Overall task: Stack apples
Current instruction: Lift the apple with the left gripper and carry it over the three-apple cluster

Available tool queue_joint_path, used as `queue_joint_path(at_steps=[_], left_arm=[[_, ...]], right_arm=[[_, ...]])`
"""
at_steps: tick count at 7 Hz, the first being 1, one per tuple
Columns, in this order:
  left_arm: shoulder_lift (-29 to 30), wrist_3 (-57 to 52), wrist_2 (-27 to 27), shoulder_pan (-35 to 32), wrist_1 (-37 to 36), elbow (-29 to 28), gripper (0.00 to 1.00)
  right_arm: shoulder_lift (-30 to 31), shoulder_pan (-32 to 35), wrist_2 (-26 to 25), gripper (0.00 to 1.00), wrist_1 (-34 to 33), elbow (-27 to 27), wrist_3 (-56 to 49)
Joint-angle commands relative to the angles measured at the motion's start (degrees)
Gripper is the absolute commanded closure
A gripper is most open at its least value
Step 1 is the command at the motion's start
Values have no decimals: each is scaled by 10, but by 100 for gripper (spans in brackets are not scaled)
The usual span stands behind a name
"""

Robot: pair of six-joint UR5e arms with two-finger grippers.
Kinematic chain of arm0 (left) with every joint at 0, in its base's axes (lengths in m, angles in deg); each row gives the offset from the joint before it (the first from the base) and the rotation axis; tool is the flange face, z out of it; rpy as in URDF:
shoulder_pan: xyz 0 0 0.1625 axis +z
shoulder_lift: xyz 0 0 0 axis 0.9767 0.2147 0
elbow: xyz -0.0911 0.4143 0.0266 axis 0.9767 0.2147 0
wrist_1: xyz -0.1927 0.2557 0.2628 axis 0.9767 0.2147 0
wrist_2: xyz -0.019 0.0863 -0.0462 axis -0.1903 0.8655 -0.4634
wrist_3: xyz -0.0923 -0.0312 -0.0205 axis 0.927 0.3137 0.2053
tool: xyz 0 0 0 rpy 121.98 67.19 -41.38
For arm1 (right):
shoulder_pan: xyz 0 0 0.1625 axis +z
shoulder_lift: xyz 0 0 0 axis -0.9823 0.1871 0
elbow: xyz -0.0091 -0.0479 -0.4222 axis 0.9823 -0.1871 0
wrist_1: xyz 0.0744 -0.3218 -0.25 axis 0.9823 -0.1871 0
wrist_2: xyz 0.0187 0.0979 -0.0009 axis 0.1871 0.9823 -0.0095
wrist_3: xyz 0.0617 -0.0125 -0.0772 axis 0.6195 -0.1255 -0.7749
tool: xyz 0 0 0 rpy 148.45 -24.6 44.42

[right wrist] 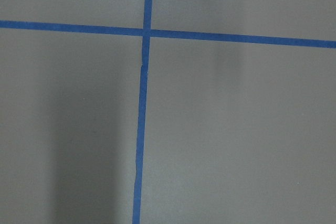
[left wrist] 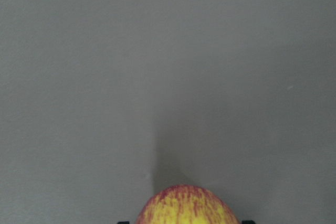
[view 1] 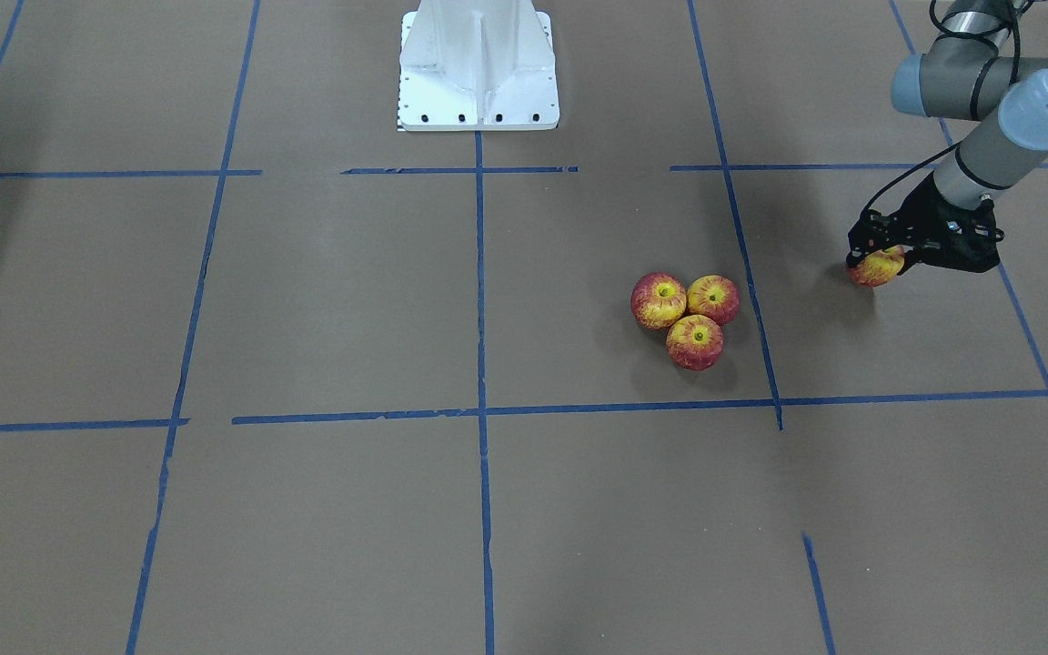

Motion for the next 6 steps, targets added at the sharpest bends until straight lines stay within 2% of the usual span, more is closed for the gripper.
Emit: queue_joint_path(at_steps=[1, 2, 4, 6], left_arm=[[46, 100, -1, 0, -9, 65, 100], [95, 160, -1, 0, -23, 64, 100], [225, 188, 7, 27, -185, 54, 100], [256, 201, 17, 64, -208, 38, 100]], right_arm=[[0, 0, 0, 0, 0, 0, 1], [0, 0, 0, 0, 0, 0, 0], [0, 0, 0, 0, 0, 0, 1], [0, 0, 0, 0, 0, 0, 0]])
